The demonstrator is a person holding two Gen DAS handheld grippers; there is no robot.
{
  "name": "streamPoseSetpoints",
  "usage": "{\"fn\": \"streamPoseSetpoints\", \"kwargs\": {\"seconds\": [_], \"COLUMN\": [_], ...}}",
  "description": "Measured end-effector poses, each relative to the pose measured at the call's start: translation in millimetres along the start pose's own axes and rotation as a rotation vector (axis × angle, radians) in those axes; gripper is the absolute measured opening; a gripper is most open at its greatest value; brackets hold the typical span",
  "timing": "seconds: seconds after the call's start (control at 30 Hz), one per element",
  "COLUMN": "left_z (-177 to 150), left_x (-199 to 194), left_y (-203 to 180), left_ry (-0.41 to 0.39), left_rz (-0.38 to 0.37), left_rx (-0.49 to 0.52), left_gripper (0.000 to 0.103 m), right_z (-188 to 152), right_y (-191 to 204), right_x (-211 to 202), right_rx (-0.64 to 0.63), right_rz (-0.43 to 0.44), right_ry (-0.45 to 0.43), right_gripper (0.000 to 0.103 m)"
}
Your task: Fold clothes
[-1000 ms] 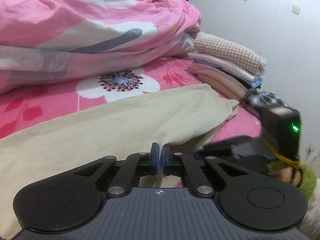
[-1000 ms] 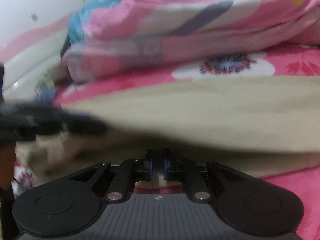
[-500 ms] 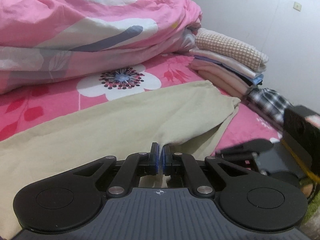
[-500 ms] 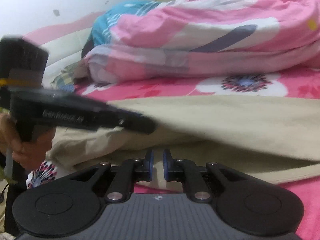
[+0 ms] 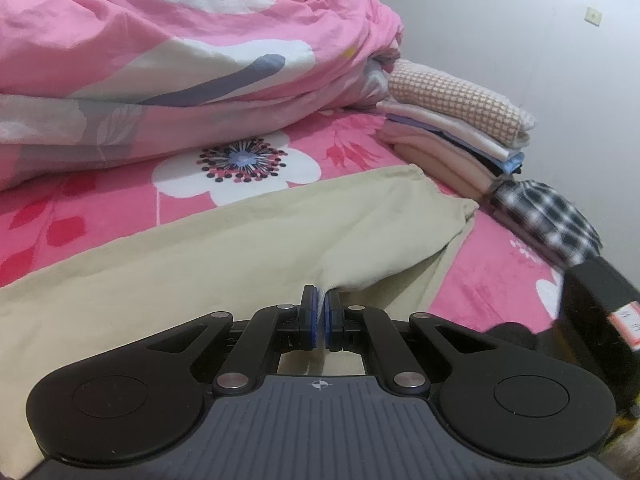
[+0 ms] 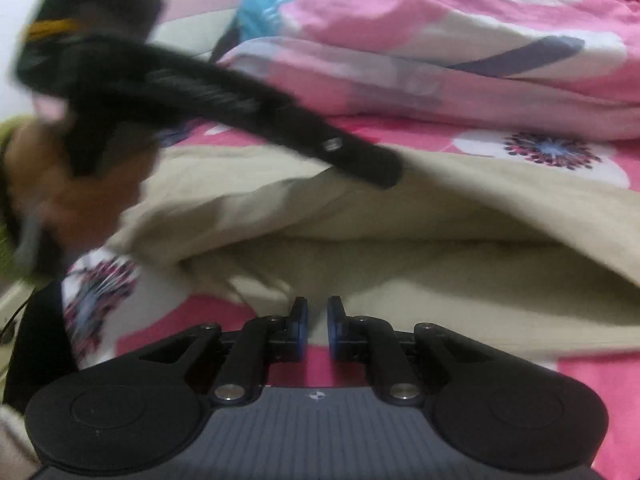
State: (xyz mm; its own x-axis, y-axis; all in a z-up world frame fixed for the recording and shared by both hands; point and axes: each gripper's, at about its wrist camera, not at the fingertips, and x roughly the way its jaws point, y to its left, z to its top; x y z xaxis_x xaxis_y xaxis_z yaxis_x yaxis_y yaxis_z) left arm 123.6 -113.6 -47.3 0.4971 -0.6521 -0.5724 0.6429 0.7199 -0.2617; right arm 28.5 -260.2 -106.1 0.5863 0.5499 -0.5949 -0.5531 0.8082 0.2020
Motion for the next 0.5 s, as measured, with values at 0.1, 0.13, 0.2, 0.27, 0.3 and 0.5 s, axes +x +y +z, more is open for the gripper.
{"fn": "streamPoseSetpoints", "kwargs": {"seconds": [0.1,0.13,0.2,0.27,0.3,0.5], "left_z": [0.6,0.8,1.6,3.1,4.1,8.6], "left_x": [1.5,1.6,1.2,0.1,-0.6,-2.3], "left_y": [1.3,0.7,-0.5,-1.5,-1.6,-2.9], "left_ry": [0.004,0.004,0.006,0.008,0.008,0.017], "left_rz": [0.0,0.002,0.005,0.007,0.006,-0.002], "left_rx": [-0.007,-0.006,-0.001,0.006,0.009,0.023], "left_gripper": [0.002,0.002,0.002,0.002,0.002,0.002], "right_z": [5.3,8.8,14.7,14.2,9.6,8.7], "right_y": [-5.8,-7.5,-10.1,-6.3,0.0,7.8], "right_x": [-12.9,-14.2,-6.2,14.1,24.5,5.9], "right_rx": [0.032,0.043,0.064,0.063,0.049,-0.005], "right_rz": [0.02,0.003,-0.013,0.007,0.027,0.098], "right_ry": [-0.036,-0.068,-0.097,-0.057,-0.023,-0.036], "right_gripper": [0.012,0.012,0.012,0.012,0.012,0.012]}}
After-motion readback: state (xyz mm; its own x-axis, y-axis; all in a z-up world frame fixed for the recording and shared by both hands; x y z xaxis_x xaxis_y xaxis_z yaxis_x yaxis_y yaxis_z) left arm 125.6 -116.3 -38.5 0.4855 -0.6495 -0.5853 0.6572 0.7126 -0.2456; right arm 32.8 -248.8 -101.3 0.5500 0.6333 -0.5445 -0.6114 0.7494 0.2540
